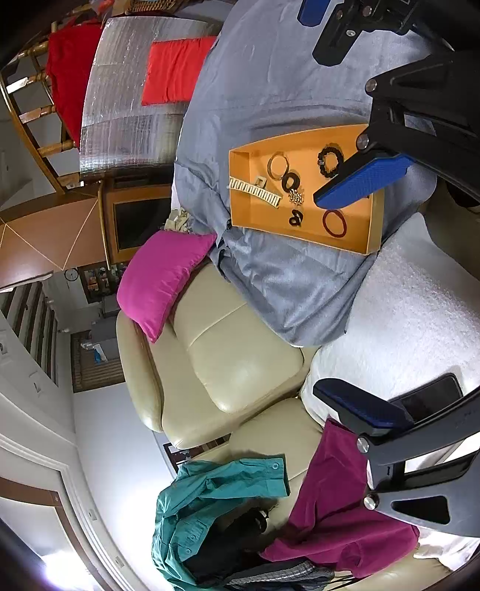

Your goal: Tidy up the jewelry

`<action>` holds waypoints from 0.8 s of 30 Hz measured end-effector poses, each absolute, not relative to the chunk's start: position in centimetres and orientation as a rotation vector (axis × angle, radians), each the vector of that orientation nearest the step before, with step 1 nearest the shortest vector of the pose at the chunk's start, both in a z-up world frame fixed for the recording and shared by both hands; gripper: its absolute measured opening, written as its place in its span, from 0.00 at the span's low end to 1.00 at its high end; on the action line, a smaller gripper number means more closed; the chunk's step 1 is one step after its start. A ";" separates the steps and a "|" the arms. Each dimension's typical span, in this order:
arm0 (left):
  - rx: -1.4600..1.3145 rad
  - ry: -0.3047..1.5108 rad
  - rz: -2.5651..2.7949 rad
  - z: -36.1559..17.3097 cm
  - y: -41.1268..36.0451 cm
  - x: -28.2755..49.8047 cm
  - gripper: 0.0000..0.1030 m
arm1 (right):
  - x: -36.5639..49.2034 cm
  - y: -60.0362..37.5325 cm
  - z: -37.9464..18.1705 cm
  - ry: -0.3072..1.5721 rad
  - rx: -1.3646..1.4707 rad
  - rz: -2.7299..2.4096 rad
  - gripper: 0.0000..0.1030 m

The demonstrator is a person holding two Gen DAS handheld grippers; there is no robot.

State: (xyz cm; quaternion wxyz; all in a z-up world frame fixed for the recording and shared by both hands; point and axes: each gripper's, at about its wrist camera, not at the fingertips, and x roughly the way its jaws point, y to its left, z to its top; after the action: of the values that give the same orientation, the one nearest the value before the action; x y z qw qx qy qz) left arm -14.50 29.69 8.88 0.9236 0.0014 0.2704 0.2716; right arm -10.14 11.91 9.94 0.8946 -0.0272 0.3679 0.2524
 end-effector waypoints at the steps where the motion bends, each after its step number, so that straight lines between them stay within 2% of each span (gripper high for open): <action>1: 0.002 0.555 0.557 8.8 29.8 -14.5 0.90 | -10.1 11.9 9.9 0.763 -0.057 0.524 0.67; 24: -0.027 0.557 0.571 8.4 31.9 -14.5 0.90 | -9.9 13.9 9.6 0.763 -0.097 0.522 0.67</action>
State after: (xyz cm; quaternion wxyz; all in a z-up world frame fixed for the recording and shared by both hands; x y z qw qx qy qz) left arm -14.47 31.86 8.36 0.9214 -0.0132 0.2713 0.2778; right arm -9.92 13.89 9.59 0.8938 -0.0470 0.3680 0.2518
